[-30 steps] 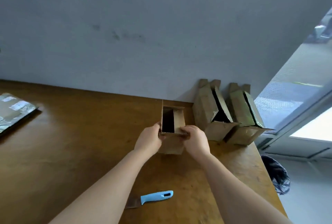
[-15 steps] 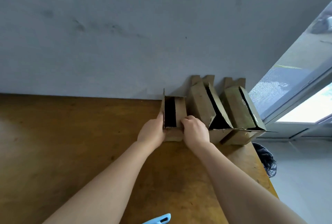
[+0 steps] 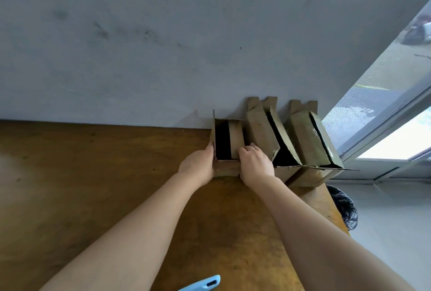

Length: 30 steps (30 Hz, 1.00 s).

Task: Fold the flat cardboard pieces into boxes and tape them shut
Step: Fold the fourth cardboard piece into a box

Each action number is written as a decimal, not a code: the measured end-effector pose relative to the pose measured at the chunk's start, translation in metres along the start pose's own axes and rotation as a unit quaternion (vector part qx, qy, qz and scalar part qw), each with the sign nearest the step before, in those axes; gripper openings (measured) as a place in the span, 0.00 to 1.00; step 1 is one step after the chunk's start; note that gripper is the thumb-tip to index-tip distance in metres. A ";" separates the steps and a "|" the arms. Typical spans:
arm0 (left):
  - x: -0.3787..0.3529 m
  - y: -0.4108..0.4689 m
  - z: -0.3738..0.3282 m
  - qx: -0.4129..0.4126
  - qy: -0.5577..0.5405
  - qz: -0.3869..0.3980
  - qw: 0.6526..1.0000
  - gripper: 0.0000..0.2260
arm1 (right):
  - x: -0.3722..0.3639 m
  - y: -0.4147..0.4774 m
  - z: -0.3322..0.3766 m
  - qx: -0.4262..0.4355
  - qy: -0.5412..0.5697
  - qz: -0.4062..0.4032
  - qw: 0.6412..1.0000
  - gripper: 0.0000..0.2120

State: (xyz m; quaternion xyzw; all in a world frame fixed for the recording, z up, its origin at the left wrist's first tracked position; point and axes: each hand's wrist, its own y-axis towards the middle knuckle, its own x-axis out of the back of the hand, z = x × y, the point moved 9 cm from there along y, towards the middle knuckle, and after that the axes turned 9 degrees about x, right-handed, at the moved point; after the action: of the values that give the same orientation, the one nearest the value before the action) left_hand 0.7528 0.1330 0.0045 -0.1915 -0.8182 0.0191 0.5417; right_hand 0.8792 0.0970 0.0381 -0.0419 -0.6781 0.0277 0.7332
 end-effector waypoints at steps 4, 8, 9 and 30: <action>0.014 -0.030 0.012 0.002 0.046 -0.015 0.999 0.22 | 0.011 -0.021 0.011 0.023 -0.010 -0.041 0.999 0.23; 0.039 -0.075 0.036 0.033 0.094 -0.063 0.993 0.19 | 0.022 -0.049 0.039 0.068 -0.023 -0.075 0.995 0.23; 0.046 -0.089 0.042 0.043 0.103 -0.080 0.991 0.18 | 0.023 -0.057 0.047 0.077 -0.017 -0.079 0.994 0.23; 0.167 -0.413 0.257 0.292 0.177 -0.298 0.892 0.16 | 0.039 -0.210 0.359 0.341 0.065 -0.161 0.924 0.26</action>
State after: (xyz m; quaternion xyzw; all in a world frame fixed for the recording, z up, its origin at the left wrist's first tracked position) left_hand 0.3450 -0.1485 0.1437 0.2278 -0.6852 0.0604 0.6892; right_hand 0.5206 -0.0994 0.1248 0.3186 -0.5759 0.1363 0.7404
